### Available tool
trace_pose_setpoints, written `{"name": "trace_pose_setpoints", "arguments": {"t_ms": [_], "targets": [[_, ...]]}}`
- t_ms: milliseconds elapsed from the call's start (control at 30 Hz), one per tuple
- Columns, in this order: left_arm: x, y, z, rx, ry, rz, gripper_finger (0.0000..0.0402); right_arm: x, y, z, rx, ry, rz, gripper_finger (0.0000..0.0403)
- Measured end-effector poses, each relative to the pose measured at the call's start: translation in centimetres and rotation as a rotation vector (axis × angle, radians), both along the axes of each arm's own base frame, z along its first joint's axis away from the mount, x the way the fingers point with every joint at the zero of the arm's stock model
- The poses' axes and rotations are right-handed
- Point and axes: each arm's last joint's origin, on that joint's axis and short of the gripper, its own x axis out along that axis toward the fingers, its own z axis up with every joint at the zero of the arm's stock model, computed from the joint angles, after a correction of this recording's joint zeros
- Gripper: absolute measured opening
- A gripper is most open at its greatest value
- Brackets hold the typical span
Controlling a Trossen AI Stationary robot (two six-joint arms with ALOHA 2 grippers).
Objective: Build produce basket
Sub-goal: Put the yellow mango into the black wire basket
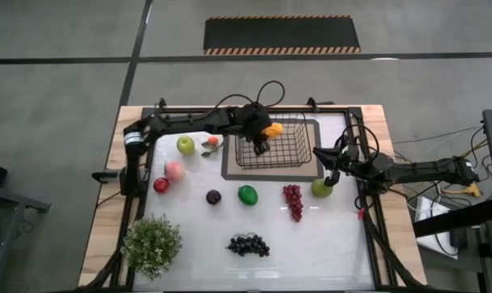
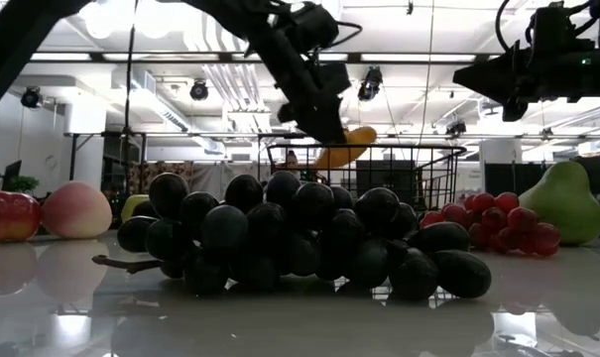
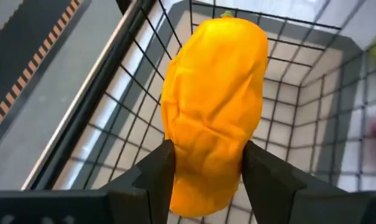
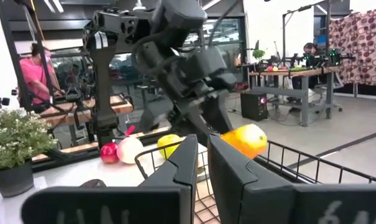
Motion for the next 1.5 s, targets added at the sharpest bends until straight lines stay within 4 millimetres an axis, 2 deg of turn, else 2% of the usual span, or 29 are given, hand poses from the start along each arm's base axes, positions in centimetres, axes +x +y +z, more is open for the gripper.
{"name": "trace_pose_setpoints", "arguments": {"t_ms": [167, 300, 733, 1200, 1500], "targets": [[1.3, 0.3, -1.3, -0.013, 0.014, 0.006, 0.015, 0.0, 0.0, -0.1, -0.008, 0.018, -0.001, 0.0028], [1.6, 0.6, -2.5, -0.024, 0.048, 0.012, 0.015, 0.0, 0.0, -0.3, -0.011, 0.035, -0.001, 0.0028], [0.2, 1.1, -4.0, 0.003, 0.224, 0.063, 0.015, 0.1, 0.0, -0.5, 0.01, 0.048, 0.001, 0.0028], [-0.1, 1.1, -5.6, 0.022, 0.255, 0.081, 0.015, 0.1, 0.0, -0.5, 0.012, 0.047, 0.001, 0.0028], [-0.1, 1.2, -5.6, 0.041, 0.252, 0.095, 0.0153, 0.1, 0.0, -0.5, 0.012, 0.047, 0.001, 0.0028]]}}
